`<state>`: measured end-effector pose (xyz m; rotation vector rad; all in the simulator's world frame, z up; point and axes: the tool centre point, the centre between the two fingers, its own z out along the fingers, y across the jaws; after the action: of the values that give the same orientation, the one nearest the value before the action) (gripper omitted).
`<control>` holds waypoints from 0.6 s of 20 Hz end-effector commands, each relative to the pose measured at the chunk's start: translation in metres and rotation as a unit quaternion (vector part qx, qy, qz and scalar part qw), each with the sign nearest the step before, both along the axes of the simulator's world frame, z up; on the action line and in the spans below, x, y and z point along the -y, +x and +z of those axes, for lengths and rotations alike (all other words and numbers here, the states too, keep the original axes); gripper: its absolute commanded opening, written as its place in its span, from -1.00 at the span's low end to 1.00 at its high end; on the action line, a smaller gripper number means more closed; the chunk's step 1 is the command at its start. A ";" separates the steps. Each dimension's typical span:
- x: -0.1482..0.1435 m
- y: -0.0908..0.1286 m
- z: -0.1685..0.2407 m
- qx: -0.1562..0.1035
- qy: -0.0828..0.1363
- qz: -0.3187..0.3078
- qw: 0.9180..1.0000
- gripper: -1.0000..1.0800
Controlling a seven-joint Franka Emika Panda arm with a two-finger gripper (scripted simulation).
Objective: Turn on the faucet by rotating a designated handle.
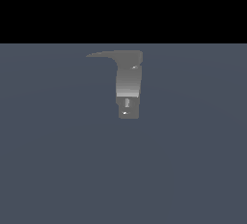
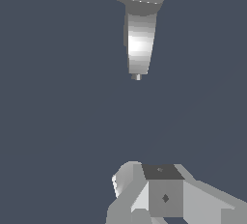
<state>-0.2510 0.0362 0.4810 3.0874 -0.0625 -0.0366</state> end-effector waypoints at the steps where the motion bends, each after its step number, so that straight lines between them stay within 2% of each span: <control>1: -0.008 0.005 -0.006 0.000 0.000 -0.018 1.000 -1.00; 6: -0.028 0.018 -0.019 0.002 0.001 -0.066 0.998 -1.00; 12: -0.052 0.039 -0.038 0.004 0.003 -0.129 0.992 -1.00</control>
<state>-0.2172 0.0820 0.4480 3.0681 -0.4100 -0.0357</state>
